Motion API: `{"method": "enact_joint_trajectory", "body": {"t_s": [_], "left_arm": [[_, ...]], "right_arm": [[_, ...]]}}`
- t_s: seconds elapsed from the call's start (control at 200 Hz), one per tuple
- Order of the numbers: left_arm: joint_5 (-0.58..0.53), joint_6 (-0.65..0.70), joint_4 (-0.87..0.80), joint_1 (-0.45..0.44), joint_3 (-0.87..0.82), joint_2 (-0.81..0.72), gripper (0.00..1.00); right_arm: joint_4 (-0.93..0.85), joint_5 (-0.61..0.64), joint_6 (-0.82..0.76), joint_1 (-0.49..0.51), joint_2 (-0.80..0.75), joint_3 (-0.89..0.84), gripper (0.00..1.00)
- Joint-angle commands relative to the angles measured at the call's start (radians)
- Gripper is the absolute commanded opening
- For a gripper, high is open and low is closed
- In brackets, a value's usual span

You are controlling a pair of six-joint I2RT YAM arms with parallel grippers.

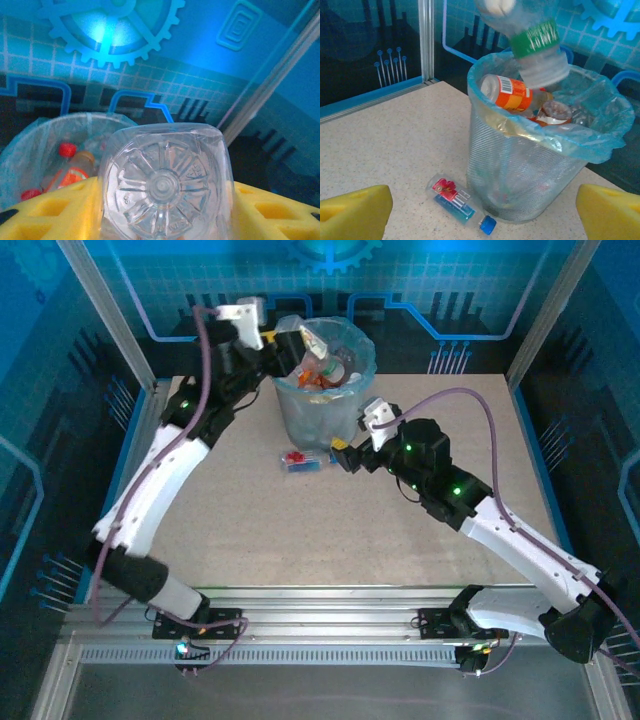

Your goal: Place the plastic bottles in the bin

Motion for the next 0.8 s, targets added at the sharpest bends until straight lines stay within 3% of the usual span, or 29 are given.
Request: {"method": "enact_joint_trajectory", "body": {"t_s": [0.0, 0.26, 0.365, 0.42, 0.555, 0.795], "left_arm": [[-0.077, 0.049, 0.091, 0.016, 0.128, 0.144, 0.58], [-0.023, -0.062, 0.012, 0.064, 0.588, 0.583, 0.6], [-0.025, -0.076, -0.057, 0.071, 0.757, 0.707, 0.76], [-0.029, -0.086, -0.051, 0.072, 0.764, 0.722, 0.83], [-0.071, -0.097, -0.025, 0.075, 0.711, 0.695, 0.87], [-0.159, -0.089, 0.002, 0.078, 0.612, 0.603, 0.83]], "right_arm": [[0.006, 0.025, 0.001, -0.013, 0.027, 0.051, 0.96], [-0.041, 0.007, -0.013, -0.029, 0.069, 0.106, 0.96], [-0.056, 0.01, -0.02, -0.036, 0.052, 0.102, 0.95], [-0.065, 0.013, -0.023, -0.042, 0.039, 0.098, 0.95], [-0.074, 0.015, -0.022, -0.059, 0.01, 0.081, 0.95], [-0.093, 0.01, -0.011, -0.069, -0.007, 0.08, 0.95]]}}
